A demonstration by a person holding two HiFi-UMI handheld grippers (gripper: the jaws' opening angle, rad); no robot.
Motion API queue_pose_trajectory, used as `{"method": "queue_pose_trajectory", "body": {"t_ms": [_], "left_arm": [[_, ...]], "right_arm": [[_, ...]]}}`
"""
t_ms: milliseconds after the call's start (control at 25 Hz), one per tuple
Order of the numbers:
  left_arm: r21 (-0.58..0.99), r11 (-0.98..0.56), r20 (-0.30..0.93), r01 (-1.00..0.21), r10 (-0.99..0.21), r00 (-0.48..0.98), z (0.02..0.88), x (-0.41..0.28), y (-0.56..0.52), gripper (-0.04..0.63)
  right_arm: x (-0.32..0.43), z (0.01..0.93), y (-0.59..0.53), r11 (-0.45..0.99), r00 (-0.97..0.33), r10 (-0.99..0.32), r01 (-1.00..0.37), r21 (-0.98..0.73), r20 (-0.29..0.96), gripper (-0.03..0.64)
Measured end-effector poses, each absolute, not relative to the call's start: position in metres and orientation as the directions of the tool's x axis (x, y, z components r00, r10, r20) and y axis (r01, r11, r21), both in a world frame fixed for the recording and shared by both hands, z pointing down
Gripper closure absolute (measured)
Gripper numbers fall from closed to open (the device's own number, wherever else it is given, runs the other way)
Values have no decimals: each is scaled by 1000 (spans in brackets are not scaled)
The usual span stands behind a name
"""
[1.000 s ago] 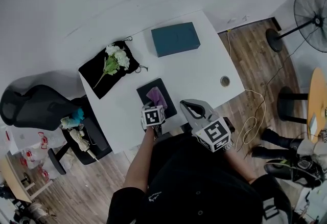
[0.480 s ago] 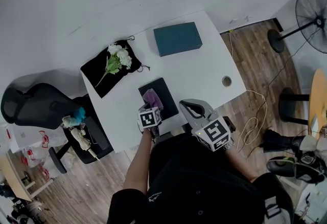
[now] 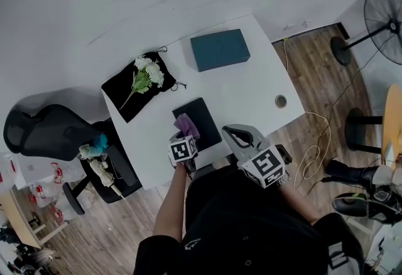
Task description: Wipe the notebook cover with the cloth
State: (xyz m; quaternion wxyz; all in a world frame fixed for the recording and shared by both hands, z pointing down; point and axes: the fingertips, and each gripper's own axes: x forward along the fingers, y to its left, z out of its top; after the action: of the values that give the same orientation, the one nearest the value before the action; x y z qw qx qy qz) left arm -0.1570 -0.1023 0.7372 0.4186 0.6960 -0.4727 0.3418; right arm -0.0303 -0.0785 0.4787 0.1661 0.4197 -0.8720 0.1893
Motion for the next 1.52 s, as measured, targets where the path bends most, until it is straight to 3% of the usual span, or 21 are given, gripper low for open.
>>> {"method": "queue_pose_trajectory", "body": {"t_ms": [1240, 1520], "left_arm": [[136, -80, 920, -987, -359, 156, 730, -222, -80, 509], [186, -63, 890, -981, -412, 195, 709, -216, -77, 509]], "right_arm": [[-26, 478, -81, 590, -625, -647, -773, -232, 438, 612], [-22, 483, -85, 597, -630, -638, -768, -232, 441, 612]]}}
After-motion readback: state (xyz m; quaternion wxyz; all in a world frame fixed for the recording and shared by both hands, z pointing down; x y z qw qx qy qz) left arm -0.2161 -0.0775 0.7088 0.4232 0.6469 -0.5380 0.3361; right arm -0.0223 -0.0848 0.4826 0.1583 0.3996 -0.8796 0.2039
